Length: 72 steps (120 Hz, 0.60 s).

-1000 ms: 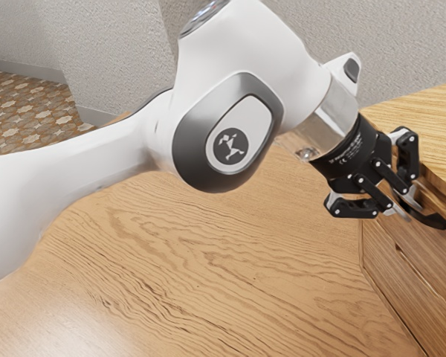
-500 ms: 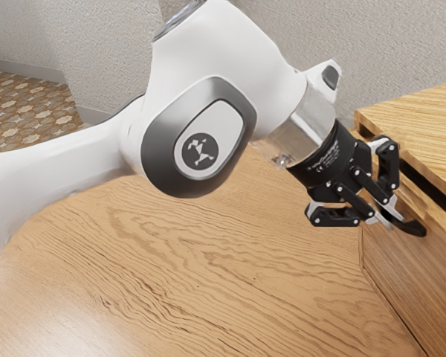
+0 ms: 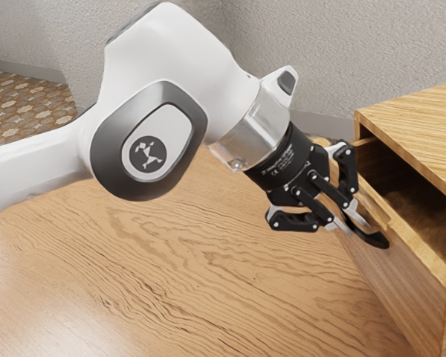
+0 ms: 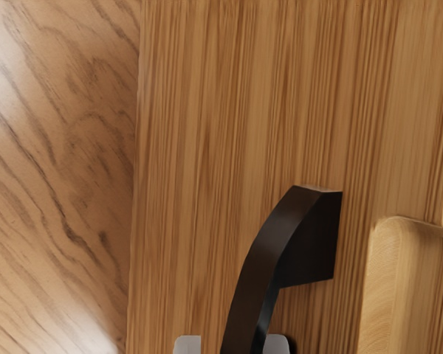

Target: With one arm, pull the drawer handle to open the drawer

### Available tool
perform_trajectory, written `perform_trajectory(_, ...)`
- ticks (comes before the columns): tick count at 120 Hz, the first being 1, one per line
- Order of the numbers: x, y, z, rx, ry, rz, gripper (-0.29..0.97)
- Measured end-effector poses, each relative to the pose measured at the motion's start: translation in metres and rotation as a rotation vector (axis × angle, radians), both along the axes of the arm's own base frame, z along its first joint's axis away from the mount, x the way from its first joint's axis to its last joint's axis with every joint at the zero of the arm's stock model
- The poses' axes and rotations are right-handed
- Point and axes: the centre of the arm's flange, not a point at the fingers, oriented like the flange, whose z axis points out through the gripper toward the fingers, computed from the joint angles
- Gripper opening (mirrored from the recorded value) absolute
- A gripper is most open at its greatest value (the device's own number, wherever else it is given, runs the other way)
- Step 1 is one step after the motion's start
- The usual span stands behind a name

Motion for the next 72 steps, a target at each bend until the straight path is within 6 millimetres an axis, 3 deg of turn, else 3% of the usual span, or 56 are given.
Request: perform_trajectory(72, -0.034, 0.033, 0.005, -0.016, -0.001, -0.002, -0.07)
